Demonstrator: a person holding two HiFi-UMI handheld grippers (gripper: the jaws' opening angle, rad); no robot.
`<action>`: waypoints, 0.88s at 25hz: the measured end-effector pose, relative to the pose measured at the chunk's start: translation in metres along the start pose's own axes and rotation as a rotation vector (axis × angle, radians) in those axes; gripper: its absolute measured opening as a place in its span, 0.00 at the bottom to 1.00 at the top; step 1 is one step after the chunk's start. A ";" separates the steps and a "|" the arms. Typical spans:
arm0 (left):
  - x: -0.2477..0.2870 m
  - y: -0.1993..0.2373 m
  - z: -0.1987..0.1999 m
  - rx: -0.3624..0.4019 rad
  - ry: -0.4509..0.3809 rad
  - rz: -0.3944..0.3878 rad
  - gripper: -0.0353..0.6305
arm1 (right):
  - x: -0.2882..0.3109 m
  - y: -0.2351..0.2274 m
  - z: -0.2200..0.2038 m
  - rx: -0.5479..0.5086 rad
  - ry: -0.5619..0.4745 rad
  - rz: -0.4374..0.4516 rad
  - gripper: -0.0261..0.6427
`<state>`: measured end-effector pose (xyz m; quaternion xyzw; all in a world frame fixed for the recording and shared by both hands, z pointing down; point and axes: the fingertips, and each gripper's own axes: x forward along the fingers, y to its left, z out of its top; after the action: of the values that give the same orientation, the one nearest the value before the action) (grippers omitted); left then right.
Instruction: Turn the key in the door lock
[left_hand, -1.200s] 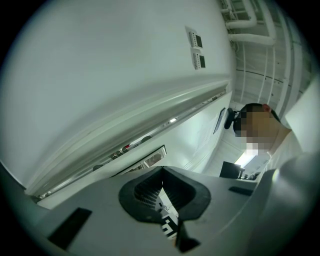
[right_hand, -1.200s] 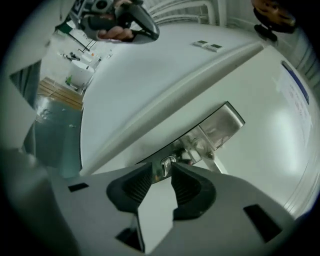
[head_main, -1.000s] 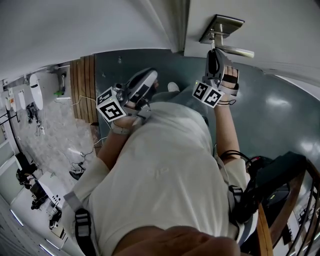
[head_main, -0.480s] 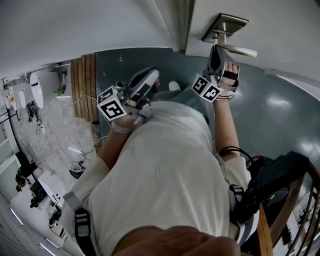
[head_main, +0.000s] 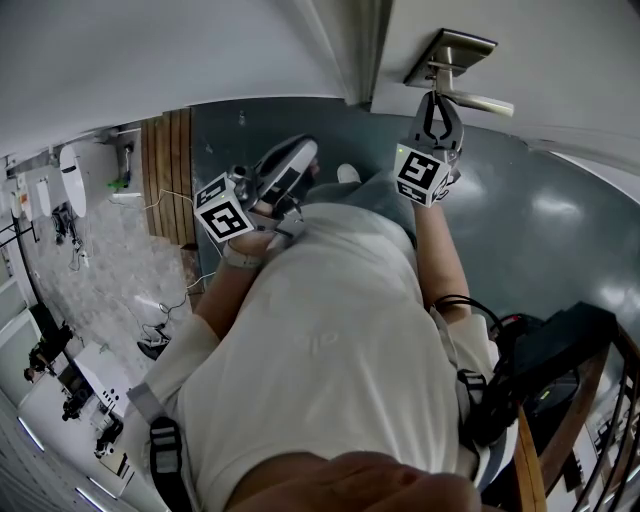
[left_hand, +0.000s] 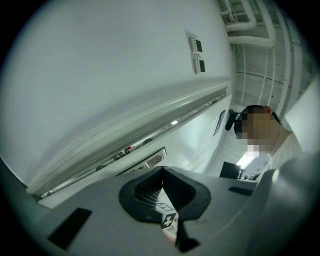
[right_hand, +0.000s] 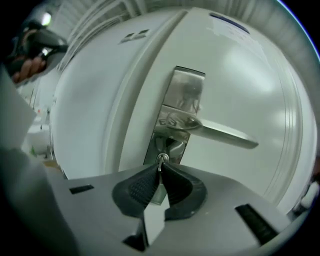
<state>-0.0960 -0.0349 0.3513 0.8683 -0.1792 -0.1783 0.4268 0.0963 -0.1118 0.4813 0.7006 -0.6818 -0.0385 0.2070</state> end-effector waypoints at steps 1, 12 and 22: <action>0.000 0.000 0.000 -0.001 -0.001 0.000 0.07 | 0.001 -0.001 0.000 0.091 -0.002 0.014 0.10; -0.001 0.003 -0.003 -0.007 -0.009 0.005 0.07 | 0.008 -0.008 -0.010 1.209 0.009 0.248 0.10; -0.003 0.007 -0.003 -0.013 -0.019 0.020 0.06 | 0.009 -0.006 -0.021 1.846 -0.010 0.376 0.10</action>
<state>-0.0981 -0.0352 0.3589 0.8618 -0.1909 -0.1835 0.4326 0.1092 -0.1154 0.5004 0.4658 -0.5455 0.5481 -0.4302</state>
